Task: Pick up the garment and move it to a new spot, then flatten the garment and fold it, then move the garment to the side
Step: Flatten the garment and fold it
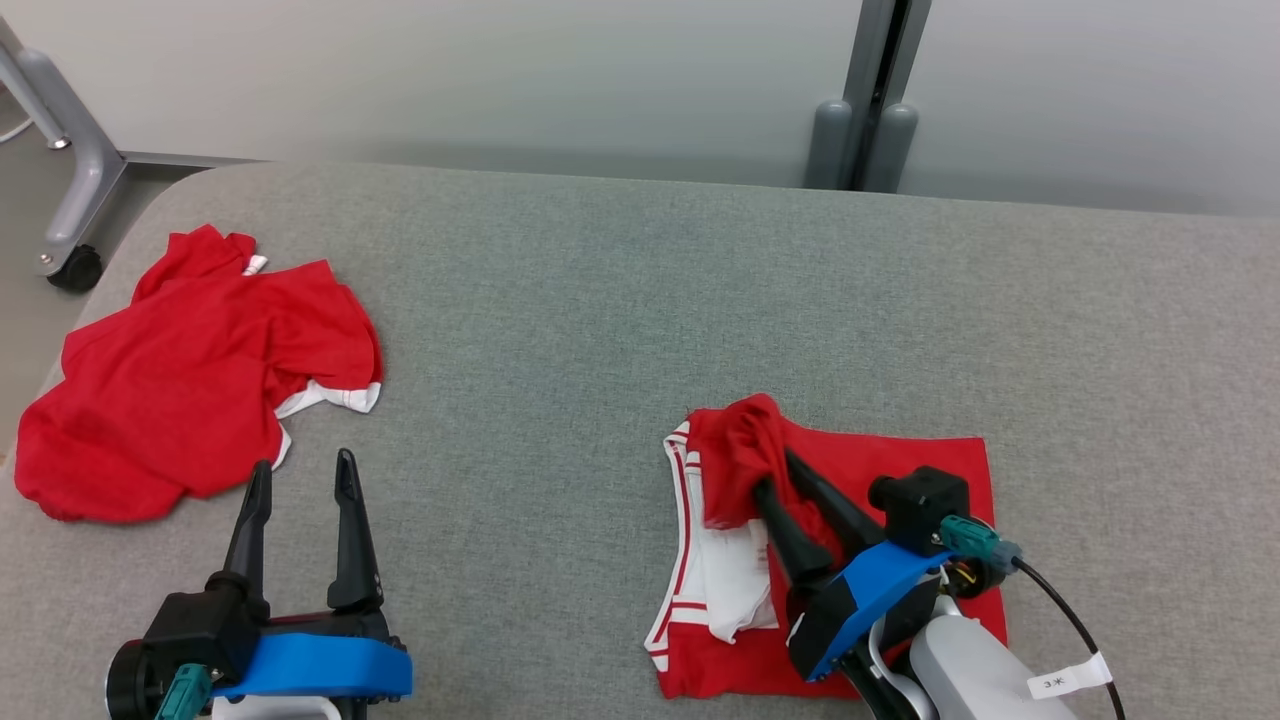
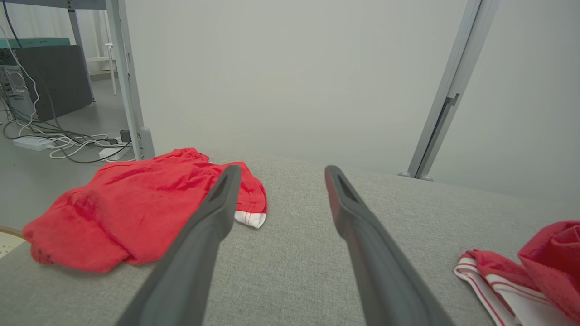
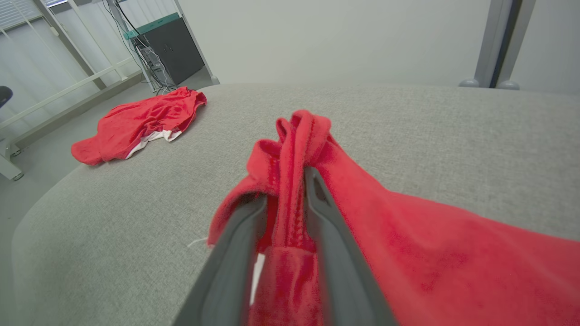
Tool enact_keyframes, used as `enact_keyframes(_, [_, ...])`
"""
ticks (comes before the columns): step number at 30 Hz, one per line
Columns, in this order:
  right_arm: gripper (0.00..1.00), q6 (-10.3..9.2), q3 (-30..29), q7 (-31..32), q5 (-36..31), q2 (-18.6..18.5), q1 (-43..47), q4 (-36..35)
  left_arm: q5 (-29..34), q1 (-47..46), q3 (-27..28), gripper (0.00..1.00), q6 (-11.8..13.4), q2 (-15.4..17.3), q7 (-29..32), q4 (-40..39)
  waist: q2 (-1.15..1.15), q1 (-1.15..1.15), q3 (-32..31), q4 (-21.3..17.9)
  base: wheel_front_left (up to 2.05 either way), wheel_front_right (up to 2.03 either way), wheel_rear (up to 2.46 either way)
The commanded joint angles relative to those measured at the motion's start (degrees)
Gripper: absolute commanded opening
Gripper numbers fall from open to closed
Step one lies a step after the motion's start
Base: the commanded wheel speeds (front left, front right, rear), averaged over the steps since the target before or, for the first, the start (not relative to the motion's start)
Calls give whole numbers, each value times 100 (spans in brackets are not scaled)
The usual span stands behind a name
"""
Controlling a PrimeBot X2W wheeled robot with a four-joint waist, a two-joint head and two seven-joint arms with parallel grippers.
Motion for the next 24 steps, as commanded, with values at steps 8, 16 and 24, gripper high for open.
enact_keyframes(8, [100,1,20,-248,-151,-6,35,-108,-27,77,46,100,30,-6,-24,38,0,0,-139,-248,0,0,0])
enact_keyframes(16, [100,1,-928,-321,-520,-419,684,-1350,65,209,129,100,25,-4,-25,-28,0,0,-289,-497,0,0,0])
enact_keyframes(24, [100,1,-2129,-108,-704,-583,1533,-1970,181,214,177,100,21,-5,-25,-57,0,0,-372,-544,0,0,0])
